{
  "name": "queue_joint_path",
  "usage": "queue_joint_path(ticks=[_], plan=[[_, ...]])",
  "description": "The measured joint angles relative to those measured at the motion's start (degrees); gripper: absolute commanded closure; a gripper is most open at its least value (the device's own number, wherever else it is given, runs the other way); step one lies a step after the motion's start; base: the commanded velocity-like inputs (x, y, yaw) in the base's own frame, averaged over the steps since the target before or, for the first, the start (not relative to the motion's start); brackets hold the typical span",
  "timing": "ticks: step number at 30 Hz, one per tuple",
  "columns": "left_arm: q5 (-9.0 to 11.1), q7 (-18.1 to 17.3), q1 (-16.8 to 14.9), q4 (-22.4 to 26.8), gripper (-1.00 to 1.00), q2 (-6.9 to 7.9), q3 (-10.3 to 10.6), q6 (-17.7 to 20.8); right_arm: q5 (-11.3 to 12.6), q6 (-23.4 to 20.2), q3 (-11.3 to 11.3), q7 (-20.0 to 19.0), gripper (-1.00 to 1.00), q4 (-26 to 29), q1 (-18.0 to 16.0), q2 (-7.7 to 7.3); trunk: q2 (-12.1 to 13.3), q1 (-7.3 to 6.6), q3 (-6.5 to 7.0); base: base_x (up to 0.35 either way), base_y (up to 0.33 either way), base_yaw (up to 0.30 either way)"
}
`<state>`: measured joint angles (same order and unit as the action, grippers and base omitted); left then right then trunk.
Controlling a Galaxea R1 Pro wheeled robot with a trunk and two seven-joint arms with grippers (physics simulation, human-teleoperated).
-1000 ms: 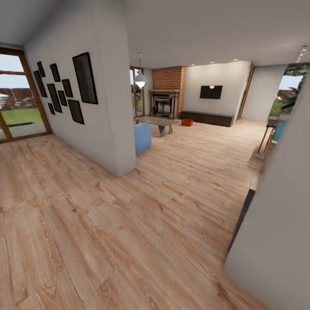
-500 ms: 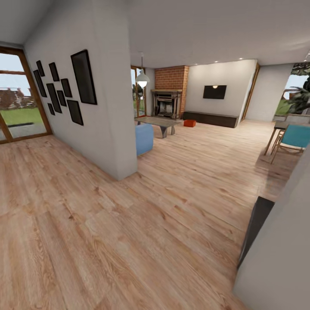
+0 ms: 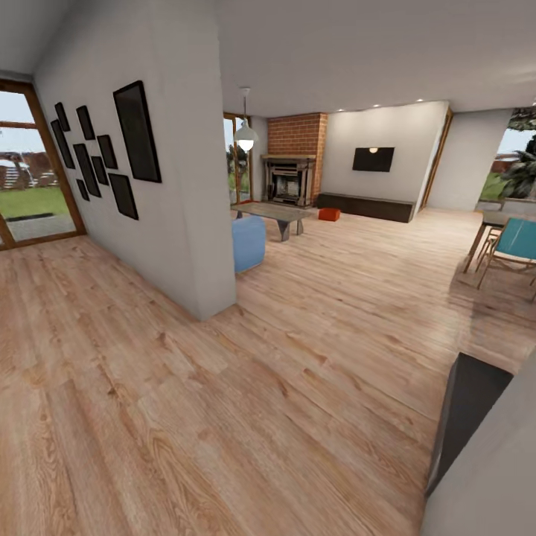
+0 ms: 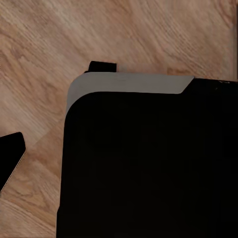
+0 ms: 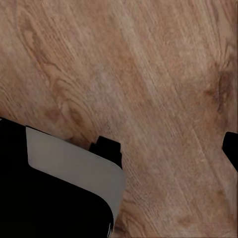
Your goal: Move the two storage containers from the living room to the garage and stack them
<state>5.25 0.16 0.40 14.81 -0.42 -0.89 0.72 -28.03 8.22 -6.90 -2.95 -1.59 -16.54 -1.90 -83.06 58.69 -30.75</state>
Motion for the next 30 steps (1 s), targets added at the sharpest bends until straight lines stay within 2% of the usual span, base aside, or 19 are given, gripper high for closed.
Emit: queue_joint_path(ticks=[30], plan=[[0.0, 0.0, 0.0, 0.0, -1.00, 0.00, 0.0, 0.0, 0.0, 0.0, -0.1, 0.0, -1.00, 0.0, 0.0, 0.00, 0.0, 0.00, 0.00, 0.338, 0.000, 0.000]])
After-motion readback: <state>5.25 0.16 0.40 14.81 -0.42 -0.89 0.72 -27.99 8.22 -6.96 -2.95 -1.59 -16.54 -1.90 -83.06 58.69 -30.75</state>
